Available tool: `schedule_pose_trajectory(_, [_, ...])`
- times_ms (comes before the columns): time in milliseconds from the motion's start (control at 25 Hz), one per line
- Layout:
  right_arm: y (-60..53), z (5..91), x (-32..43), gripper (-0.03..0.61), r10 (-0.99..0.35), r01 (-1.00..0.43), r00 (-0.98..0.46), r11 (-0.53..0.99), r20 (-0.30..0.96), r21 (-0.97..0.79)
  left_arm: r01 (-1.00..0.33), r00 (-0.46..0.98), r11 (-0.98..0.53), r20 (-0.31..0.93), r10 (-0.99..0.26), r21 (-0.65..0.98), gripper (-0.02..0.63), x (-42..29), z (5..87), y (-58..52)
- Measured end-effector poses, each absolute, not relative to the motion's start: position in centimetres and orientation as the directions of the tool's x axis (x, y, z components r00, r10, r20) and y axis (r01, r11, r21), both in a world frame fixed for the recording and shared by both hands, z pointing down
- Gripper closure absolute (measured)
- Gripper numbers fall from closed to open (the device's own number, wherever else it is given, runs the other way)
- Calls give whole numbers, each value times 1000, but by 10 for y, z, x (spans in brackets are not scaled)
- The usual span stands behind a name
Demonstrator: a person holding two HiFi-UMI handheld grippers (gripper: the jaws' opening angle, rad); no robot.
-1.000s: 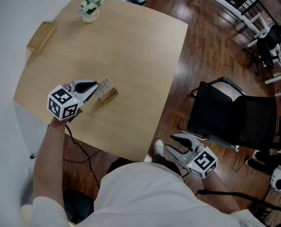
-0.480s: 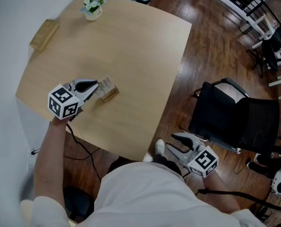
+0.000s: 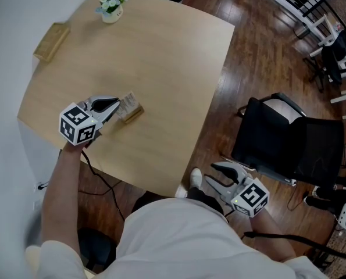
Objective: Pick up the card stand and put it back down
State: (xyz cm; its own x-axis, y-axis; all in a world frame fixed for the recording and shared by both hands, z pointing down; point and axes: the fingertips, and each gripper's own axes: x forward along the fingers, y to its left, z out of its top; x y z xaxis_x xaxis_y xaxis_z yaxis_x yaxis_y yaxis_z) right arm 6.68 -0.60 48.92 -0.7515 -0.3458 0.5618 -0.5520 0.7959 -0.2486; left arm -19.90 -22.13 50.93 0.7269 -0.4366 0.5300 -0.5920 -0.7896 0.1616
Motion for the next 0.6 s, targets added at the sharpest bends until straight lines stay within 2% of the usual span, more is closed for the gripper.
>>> schedule_pose_trajectory(600, [-3, 490, 62, 428, -336, -552, -741, 798, 582, -242, -588, 721, -793, 549, -422, 162, 595, -196, 549, -217])
